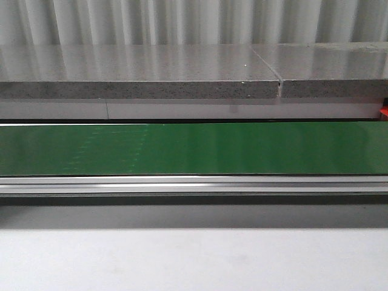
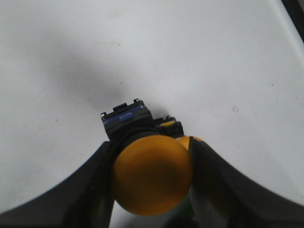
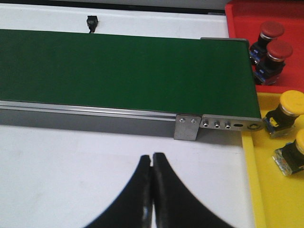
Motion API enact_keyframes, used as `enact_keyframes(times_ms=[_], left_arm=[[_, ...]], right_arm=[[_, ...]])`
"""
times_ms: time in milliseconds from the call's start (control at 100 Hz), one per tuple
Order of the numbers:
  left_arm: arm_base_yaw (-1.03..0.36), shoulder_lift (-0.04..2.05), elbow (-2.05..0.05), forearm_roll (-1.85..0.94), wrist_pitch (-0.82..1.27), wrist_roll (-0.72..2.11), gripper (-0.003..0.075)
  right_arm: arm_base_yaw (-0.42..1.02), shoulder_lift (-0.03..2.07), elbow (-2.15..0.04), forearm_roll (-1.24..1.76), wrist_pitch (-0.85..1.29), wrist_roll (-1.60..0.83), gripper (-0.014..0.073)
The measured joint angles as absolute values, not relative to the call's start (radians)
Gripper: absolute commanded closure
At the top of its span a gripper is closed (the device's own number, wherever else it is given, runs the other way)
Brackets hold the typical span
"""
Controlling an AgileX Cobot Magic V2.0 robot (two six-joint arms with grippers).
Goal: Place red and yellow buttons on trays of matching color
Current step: 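Carry the yellow button onto the belt and open the left gripper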
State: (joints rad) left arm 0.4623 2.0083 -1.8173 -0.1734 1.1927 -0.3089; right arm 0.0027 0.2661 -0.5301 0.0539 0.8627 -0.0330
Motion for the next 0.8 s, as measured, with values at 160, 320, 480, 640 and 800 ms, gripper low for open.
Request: enact_keyframes(times_ms=[160, 320, 480, 640, 800], left_arm=[[0.462, 1.901, -1.817, -0.1, 1.233, -0.287, 0.0523], [0.462, 1.788, -1.801, -0.099, 1.24, -0.242, 0.0523], [0.462, 1.681, -1.703, -0.161, 1.245, -0.21, 0.0523], [0.462, 1.616, -1.538, -0.197, 1.248, -0.187, 0.0523], [0.433, 1.574, -1.414, -0.197, 1.236, -0.171, 0.0523]], right_arm=[[0.003, 0.266, -0.53, 0.054, 0.863, -0.033, 0.0662], [0.003, 0.266, -0.53, 0.054, 0.863, -0.033, 0.0662], [0.003, 0.266, -0.53, 0.054, 0.863, -0.033, 0.0662], [0.003, 0.266, -0.53, 0.054, 0.863, -0.033, 0.0662], [0.003, 0.266, -0.53, 0.054, 0.863, -0.033, 0.0662]])
